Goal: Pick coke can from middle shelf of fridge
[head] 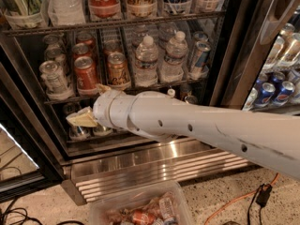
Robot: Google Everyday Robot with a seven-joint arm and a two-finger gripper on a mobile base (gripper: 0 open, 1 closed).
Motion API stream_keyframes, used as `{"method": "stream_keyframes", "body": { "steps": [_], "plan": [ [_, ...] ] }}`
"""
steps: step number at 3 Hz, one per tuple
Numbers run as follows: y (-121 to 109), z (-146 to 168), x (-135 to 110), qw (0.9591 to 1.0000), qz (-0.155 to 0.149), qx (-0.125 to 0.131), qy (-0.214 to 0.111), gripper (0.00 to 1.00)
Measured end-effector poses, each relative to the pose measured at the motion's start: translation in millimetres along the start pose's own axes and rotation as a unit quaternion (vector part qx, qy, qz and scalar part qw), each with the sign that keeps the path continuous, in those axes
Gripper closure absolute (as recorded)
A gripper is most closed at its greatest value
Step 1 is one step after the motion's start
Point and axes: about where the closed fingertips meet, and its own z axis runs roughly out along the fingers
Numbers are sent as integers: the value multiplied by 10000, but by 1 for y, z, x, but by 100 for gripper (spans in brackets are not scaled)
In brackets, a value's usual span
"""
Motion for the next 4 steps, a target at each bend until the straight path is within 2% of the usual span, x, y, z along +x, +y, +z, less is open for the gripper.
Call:
{"method": "stream_keyframes", "body": {
  "steps": [1, 2, 3, 4],
  "plan": [
    [-9, 3, 2, 9996, 161, 229, 42, 15],
    [-9, 3, 2, 9996, 163, 231, 42, 0],
    [-10, 4, 2, 9995, 202, 241, 30, 0],
    [-22, 4, 5, 9982, 321, 512, -42, 0]
  ]
}}
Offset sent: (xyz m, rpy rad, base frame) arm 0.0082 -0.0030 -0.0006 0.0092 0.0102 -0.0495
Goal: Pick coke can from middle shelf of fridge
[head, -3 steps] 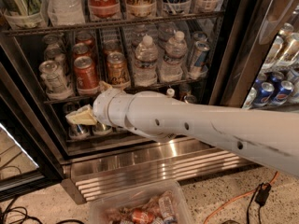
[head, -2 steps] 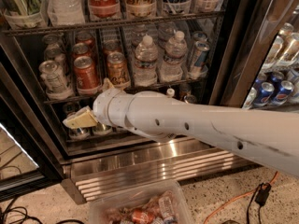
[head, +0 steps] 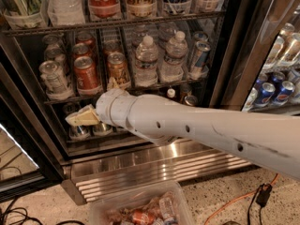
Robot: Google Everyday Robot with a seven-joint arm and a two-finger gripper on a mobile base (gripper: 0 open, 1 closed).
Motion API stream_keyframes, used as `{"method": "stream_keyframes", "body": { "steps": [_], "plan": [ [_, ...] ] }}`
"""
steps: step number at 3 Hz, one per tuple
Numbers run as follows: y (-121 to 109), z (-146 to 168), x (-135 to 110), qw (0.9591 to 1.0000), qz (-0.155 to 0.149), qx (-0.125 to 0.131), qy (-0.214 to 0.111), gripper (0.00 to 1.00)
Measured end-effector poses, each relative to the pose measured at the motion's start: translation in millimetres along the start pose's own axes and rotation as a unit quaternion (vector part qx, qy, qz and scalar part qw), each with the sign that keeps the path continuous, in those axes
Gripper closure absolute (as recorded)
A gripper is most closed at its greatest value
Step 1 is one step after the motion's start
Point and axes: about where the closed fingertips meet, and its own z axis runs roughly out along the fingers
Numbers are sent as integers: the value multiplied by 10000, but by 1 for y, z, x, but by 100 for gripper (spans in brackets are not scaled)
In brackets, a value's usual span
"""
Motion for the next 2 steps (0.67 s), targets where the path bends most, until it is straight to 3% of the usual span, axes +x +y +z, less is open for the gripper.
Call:
{"method": "stream_keyframes", "body": {
  "steps": [1, 2],
  "plan": [
    [-13, 1, 10, 9985, 265, 456, -142, 0],
    [-28, 4, 9, 9937, 435, 954, -400, 11]
  ]
}}
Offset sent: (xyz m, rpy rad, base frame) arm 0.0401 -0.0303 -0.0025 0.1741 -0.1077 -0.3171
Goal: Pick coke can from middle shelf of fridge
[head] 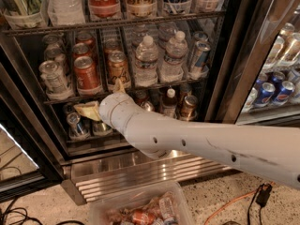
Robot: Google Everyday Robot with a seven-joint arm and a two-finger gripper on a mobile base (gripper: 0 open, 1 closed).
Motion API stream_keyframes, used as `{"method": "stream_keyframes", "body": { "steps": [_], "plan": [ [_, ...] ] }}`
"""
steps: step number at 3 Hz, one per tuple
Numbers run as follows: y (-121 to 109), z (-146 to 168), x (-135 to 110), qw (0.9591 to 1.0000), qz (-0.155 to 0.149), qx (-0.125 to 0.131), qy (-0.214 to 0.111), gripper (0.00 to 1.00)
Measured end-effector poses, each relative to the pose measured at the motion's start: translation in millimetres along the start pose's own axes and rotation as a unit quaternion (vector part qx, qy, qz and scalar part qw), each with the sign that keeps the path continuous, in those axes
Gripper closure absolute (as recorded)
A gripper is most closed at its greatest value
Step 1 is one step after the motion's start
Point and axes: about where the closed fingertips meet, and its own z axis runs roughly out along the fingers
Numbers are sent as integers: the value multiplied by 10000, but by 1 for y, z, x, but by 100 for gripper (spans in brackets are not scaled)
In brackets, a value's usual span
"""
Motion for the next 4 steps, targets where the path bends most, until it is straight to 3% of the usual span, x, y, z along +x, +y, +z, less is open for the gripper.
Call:
{"method": "stream_keyframes", "body": {
  "steps": [1, 2, 4],
  "plan": [
    [-5, 4, -8, 9994, 21, 272, -189, 18],
    [-1, 5, -23, 9986, -68, 394, -340, 17],
    [-6, 17, -17, 9980, 108, 478, -401, 28]
  ]
}}
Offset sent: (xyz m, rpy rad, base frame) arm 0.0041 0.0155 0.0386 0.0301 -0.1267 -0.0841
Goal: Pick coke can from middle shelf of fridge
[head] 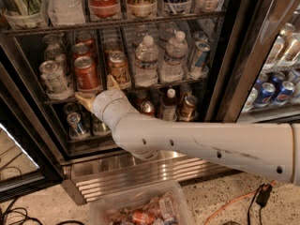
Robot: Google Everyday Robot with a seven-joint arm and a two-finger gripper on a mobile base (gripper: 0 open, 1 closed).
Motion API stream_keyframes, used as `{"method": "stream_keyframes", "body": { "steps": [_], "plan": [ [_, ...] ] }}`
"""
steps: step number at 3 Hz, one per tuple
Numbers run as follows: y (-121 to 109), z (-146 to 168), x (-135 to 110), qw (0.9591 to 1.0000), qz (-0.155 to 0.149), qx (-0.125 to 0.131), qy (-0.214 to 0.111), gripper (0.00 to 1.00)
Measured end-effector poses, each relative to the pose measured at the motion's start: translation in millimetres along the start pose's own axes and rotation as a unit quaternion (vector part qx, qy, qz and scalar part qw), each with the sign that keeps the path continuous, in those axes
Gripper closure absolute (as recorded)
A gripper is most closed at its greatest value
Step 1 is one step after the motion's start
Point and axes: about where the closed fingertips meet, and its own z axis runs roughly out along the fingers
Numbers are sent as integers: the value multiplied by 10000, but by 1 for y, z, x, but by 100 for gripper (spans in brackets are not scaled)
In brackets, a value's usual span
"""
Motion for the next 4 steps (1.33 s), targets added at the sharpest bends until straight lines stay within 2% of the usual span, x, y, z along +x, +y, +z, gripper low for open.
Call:
{"method": "stream_keyframes", "body": {
  "steps": [2, 4],
  "plan": [
    [-8, 10, 11, 9999, 93, 26, 32, 28],
    [-22, 26, 3, 9999, -37, 85, -45, 26]
  ]
}}
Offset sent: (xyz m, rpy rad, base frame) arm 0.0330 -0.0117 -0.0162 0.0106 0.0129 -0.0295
